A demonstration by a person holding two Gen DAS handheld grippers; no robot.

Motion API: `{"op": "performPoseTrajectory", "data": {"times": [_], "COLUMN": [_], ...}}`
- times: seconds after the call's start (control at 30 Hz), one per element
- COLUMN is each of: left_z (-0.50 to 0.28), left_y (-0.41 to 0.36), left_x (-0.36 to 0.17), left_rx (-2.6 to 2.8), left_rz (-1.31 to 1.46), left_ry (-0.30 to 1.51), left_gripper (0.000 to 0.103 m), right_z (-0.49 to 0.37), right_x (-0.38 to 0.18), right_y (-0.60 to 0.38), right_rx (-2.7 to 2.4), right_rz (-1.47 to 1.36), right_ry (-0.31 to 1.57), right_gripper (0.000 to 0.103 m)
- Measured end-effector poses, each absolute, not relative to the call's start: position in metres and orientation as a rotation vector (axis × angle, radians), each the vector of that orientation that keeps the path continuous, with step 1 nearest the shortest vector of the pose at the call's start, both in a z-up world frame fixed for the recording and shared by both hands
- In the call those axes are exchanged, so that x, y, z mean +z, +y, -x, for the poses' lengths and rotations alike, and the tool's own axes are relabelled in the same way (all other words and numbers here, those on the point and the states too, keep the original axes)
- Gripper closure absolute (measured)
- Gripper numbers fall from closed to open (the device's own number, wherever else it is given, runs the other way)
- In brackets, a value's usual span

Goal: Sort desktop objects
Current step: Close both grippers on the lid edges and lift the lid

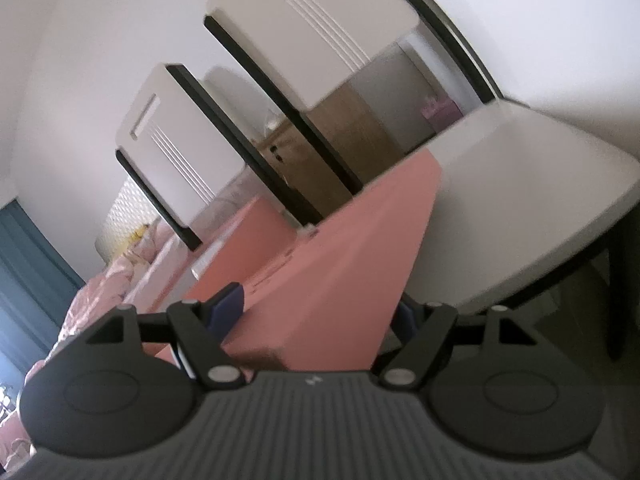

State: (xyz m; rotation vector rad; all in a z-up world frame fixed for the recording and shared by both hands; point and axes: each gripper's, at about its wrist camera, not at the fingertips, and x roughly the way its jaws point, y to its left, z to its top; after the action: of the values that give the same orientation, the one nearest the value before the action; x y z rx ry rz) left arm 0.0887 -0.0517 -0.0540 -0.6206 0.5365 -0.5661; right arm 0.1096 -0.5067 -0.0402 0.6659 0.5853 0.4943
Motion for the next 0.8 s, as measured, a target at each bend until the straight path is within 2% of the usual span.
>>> {"op": "performPoseTrajectory", "data": {"times": [0.8], "left_z": [-0.112], "left_y": [-0.025], "left_x": [0.036], "left_rx": [-0.527], "left_rz": [0.559], "left_ry": [0.425], "left_gripper": [0.000], "right_z": [-0.138], "right_x": [0.023], "right_y": [-0.481], "right_rx": [0.509], "right_rz": [-0.752], "right_ry": [0.400], "right_gripper": [0.027]}}
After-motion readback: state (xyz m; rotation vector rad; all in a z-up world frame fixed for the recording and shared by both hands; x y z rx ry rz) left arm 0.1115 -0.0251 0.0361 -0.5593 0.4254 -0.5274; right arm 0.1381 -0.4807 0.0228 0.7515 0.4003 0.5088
